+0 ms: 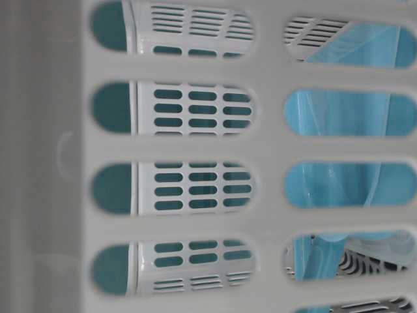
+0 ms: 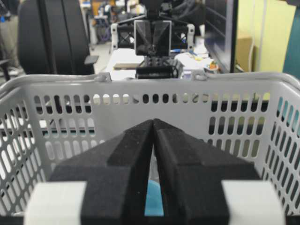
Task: Pick up the dustpan from the shopping basket with the left arm.
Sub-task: 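Lower the left gripper into the basket over the blue dustpan handle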
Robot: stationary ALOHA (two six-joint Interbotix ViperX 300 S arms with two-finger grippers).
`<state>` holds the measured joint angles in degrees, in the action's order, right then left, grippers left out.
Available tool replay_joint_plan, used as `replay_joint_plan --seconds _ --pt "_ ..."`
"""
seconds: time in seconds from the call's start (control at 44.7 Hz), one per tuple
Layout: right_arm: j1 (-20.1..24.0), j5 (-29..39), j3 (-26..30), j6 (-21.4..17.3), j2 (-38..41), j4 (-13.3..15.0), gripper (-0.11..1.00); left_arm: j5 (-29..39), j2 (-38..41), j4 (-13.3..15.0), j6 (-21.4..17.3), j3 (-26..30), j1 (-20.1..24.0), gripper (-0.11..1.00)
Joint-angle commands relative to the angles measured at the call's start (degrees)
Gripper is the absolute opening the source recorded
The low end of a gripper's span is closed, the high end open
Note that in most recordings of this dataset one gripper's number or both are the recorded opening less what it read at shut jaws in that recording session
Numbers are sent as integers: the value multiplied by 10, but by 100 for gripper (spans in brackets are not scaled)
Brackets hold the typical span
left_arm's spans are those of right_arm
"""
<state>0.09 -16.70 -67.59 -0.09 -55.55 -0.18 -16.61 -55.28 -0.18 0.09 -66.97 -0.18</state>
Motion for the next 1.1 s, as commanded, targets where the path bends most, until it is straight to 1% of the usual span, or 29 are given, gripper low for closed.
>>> replay_joint_plan --seconds 0.0,0.045,0.067,0.09,0.269,0.358,0.493,0.515,0.627,0.717,0.828,0.873,0.918,0.985,1.075 --pt "0 -2 11 -4 4 -1 0 23 10 -24 15 36 4 6" --pt "1 5 11 -6 -2 -7 1 47 14 -24 20 52 3 4" --pt "1 14 13 -9 -6 -10 0 56 17 -24 22 60 2 1" --pt "1 21 16 -11 -10 -10 0 65 19 -24 24 68 0 0" --pt "1 128 42 -33 -40 -11 0 178 53 -24 24 156 -11 0" --pt "0 213 64 -35 -49 -11 0 265 88 -24 21 216 -17 0" --pt "1 300 93 -34 -53 -10 0 393 140 -24 18 299 -19 0" --pt "0 316 98 -34 -53 -10 0 424 152 -24 18 320 -19 0" --pt "1 367 112 -34 -54 -11 0 523 196 -24 18 392 -22 0" --pt "0 391 113 -34 -55 -10 0 611 244 -24 17 453 -33 0" --pt "1 397 113 -33 -57 -10 1 664 282 -24 17 485 -40 0" --pt "0 399 113 -33 -57 -10 4 689 300 -24 17 499 -42 0" --pt "0 400 113 -33 -56 -10 12 704 313 -24 18 510 -42 0" --pt "1 400 113 -33 -57 -10 28 719 330 -24 18 526 -42 0" --pt "0 396 113 -33 -57 -9 53 729 348 -25 18 543 -41 0"
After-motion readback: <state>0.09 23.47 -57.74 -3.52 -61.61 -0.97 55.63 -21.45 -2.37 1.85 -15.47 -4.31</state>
